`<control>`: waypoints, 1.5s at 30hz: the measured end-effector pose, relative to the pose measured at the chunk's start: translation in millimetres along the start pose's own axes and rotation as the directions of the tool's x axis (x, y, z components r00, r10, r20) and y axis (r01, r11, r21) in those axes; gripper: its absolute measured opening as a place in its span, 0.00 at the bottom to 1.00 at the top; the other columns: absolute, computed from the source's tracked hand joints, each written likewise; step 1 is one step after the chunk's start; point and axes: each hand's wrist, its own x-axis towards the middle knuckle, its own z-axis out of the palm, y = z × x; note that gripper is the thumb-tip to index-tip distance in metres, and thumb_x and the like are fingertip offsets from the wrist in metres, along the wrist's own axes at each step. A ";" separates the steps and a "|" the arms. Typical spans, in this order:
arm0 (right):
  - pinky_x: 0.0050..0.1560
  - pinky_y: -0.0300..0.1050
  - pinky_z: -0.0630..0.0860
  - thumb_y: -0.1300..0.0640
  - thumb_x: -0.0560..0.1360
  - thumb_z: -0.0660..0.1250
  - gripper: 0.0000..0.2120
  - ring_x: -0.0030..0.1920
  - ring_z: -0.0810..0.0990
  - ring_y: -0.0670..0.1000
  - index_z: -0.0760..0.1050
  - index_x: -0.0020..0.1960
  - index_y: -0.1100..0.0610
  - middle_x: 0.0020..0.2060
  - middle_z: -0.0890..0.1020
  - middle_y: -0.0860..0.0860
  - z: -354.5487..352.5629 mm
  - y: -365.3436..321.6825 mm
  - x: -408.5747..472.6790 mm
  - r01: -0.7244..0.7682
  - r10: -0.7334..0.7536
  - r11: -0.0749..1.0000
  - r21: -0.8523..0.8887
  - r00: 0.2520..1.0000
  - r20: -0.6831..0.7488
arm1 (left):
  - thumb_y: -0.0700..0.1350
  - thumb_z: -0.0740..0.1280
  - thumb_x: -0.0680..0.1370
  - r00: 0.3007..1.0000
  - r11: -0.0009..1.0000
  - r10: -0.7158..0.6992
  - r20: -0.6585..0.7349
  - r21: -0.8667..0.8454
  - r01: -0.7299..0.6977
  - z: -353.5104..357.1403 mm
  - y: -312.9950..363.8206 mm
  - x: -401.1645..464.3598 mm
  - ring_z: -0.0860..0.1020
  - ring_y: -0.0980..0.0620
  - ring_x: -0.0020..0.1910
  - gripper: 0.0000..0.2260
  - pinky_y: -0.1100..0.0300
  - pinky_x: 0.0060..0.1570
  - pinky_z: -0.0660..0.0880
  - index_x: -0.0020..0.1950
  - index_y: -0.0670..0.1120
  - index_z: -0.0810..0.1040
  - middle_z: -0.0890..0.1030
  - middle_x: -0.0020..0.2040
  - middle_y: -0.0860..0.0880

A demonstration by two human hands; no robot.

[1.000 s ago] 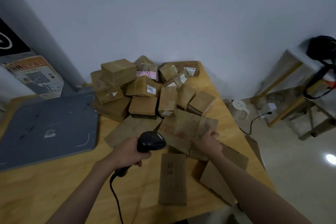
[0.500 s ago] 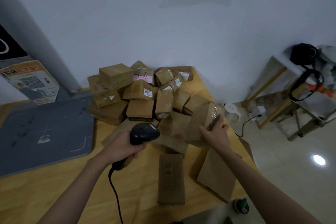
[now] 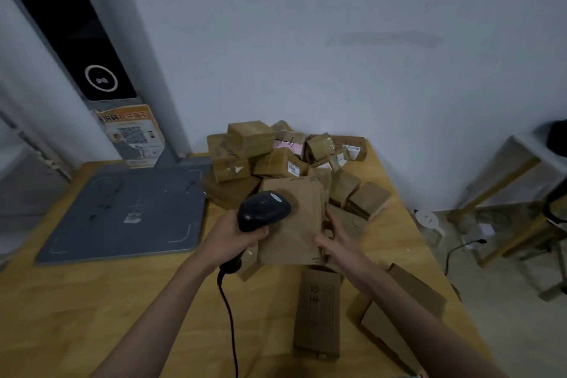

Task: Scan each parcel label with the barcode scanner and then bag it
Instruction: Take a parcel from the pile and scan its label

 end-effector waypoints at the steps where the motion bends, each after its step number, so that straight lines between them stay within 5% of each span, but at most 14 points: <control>1: 0.65 0.54 0.75 0.35 0.64 0.74 0.51 0.61 0.74 0.47 0.49 0.79 0.37 0.65 0.70 0.44 4.1 0.0 0.6 -0.014 0.014 1.000 0.011 1.000 0.010 | 0.44 0.74 0.76 1.000 1.000 -0.006 -0.016 -0.005 0.006 -1.5 -0.9 -4.1 0.83 0.52 0.41 0.08 0.51 0.48 0.80 0.53 0.51 0.81 0.84 0.41 0.50; 8: 0.63 0.55 0.77 0.19 0.59 0.67 0.48 0.58 0.79 0.50 0.67 0.71 0.45 0.61 0.79 0.47 7.7 -4.2 5.0 -0.088 0.089 0.988 -0.126 0.996 0.002 | 0.43 0.74 0.76 0.999 1.000 -0.020 -0.050 0.001 0.020 -15.3 -6.0 -19.9 0.82 0.53 0.38 0.05 0.54 0.44 0.80 0.48 0.42 0.82 0.82 0.37 0.46; 13: 0.56 0.50 0.81 0.39 0.68 0.77 0.41 0.58 0.79 0.49 0.63 0.74 0.49 0.62 0.77 0.48 -0.7 -15.0 1.1 -0.004 0.001 0.993 -0.114 1.000 -0.024 | 0.44 0.74 0.75 0.990 1.000 -0.009 -0.144 0.017 0.012 -24.4 -4.0 -18.6 0.83 0.51 0.40 0.09 0.50 0.47 0.80 0.50 0.40 0.82 0.83 0.43 0.39; 16: 0.50 0.43 0.82 0.48 0.69 0.79 0.39 0.58 0.78 0.47 0.63 0.74 0.48 0.62 0.74 0.47 -5.7 -17.4 0.7 0.065 -0.067 0.991 -0.115 0.998 -0.010 | 0.46 0.75 0.75 0.981 0.999 -0.003 -0.196 -0.046 -0.006 -30.0 5.0 -14.7 0.83 0.49 0.46 0.08 0.44 0.53 0.81 0.51 0.45 0.83 0.84 0.46 0.43; 21: 0.58 0.50 0.80 0.49 0.65 0.82 0.39 0.60 0.76 0.48 0.66 0.70 0.42 0.62 0.72 0.50 -11.1 -19.3 4.5 0.153 -0.160 0.968 -0.199 0.987 -0.019 | 0.45 0.75 0.74 0.978 0.991 0.011 -0.208 -0.132 -0.039 -28.9 21.6 -10.7 0.83 0.47 0.51 0.05 0.41 0.59 0.78 0.49 0.49 0.85 0.85 0.47 0.45; 26: 0.41 0.38 0.78 0.55 0.69 0.80 0.41 0.48 0.81 0.49 0.60 0.73 0.40 0.53 0.79 0.50 -14.0 -25.4 3.2 0.212 -0.226 0.936 -0.280 0.974 -0.019 | 0.46 0.75 0.74 0.989 0.990 0.049 -0.136 -0.127 -0.066 -21.5 27.7 -11.0 0.82 0.47 0.52 0.06 0.41 0.60 0.77 0.51 0.53 0.85 0.84 0.48 0.45; 30: 0.37 0.41 0.80 0.66 0.71 0.77 0.40 0.43 0.86 0.56 0.60 0.69 0.37 0.53 0.77 0.55 -16.7 -33.0 0.3 0.189 -0.188 0.974 -0.121 0.982 0.021 | 0.47 0.75 0.75 0.991 0.992 0.100 -0.088 -0.074 -0.106 -19.7 29.6 -9.7 0.81 0.54 0.43 0.05 0.52 0.51 0.78 0.49 0.53 0.83 0.83 0.41 0.51; 34: 0.54 0.56 0.83 0.70 0.76 0.68 0.35 0.55 0.84 0.58 0.66 0.68 0.34 0.62 0.75 0.58 -20.7 -39.8 1.5 0.148 -0.154 0.984 0.096 0.986 0.066 | 0.45 0.73 0.76 0.992 0.991 0.116 -0.049 -0.058 -0.119 -20.8 34.2 -8.6 0.79 0.59 0.37 0.03 0.61 0.45 0.72 0.48 0.51 0.81 0.81 0.35 0.54; 38: 0.56 0.61 0.81 0.51 0.84 0.57 0.15 0.64 0.75 0.61 0.72 0.69 0.41 0.67 0.70 0.55 -22.7 -51.8 8.1 0.083 -0.116 0.921 0.380 0.991 0.065 | 0.46 0.74 0.76 0.992 0.991 0.126 0.009 -0.056 -0.125 -20.5 36.7 -8.7 0.81 0.58 0.48 0.10 0.58 0.53 0.76 0.56 0.53 0.82 0.84 0.45 0.55; 40: 0.55 0.62 0.81 0.40 0.81 0.60 0.17 0.66 0.74 0.62 0.73 0.68 0.40 0.68 0.71 0.55 -22.2 -55.4 12.2 0.071 -0.107 0.909 0.410 0.992 0.065 | 0.47 0.74 0.75 0.992 0.992 0.123 0.009 -0.044 -0.122 -19.4 36.4 -8.1 0.81 0.56 0.55 0.14 0.56 0.58 0.76 0.61 0.54 0.81 0.85 0.52 0.53; 45: 0.56 0.67 0.79 0.45 0.81 0.64 0.12 0.65 0.72 0.59 0.73 0.64 0.39 0.68 0.69 0.52 -19.8 -60.0 21.5 0.105 -0.109 0.899 0.426 0.994 -0.014 | 0.47 0.75 0.75 0.994 0.994 0.104 0.024 0.014 -0.104 -20.9 38.2 -5.9 0.81 0.58 0.53 0.17 0.58 0.55 0.75 0.63 0.56 0.80 0.84 0.52 0.56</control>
